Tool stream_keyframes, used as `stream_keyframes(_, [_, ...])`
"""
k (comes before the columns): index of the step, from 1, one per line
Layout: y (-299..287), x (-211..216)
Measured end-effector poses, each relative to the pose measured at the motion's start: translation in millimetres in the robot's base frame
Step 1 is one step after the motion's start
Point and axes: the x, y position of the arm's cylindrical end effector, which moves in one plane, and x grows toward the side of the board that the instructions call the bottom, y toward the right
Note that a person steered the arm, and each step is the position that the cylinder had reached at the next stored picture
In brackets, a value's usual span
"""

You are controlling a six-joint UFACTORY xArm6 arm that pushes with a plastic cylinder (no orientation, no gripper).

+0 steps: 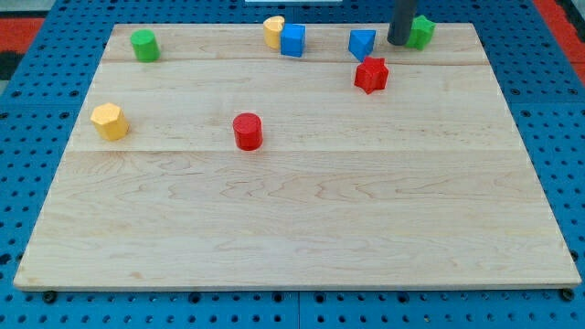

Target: Push the blue triangle into the red star

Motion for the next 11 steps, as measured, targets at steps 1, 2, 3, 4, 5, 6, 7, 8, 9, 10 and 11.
stream_keyframes(1, [-19.1,2.0])
stream_keyframes(2, [1.0,-32.8])
stream_keyframes(3, [-47.1,-45.4])
stream_keyframes(4, [-38.2,-43.7])
stream_keyframes(5, [-44.0,-29.1])
stream_keyframes(6, [-59.5,-24.5])
stream_keyframes(7, [-80.3,-24.5])
stream_keyframes(8, [-108.6,-24.0])
stream_keyframes(9, [-87.9,-17.6])
stream_keyframes(10, [-83.8,-17.6])
stream_keyframes(11, [-65.4,-17.6])
